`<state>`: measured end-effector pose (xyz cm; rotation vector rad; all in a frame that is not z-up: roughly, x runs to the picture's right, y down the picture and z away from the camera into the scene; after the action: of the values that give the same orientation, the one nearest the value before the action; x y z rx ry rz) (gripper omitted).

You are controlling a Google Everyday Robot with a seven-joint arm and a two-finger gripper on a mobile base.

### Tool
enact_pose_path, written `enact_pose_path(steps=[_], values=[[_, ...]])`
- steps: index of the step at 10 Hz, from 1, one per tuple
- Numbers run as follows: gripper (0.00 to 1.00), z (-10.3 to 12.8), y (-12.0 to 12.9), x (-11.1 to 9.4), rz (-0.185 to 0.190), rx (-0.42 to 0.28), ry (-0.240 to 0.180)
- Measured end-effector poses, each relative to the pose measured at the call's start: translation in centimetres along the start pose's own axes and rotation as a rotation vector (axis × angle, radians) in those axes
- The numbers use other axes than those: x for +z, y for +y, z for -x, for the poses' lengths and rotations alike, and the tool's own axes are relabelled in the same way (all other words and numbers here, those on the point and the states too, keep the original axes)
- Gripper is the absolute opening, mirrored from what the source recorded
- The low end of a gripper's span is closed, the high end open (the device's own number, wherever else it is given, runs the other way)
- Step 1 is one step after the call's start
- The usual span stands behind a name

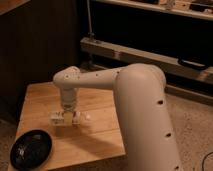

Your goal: Place the bottle in the ceramic bowl

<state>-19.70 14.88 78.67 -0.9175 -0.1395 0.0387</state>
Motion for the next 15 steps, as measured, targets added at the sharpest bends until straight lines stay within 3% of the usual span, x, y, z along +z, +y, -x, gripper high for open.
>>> enact_pose_path(steps=[9,12,15], values=[[0.0,0.7,0.2,-0.2,-0.009,-0.025,0.0],[0.0,5.7,2.7,-2.5,-0.039,-0.201,0.011],[0.0,12.3,8.0,-3.3,-0.055,-0.389,0.035]])
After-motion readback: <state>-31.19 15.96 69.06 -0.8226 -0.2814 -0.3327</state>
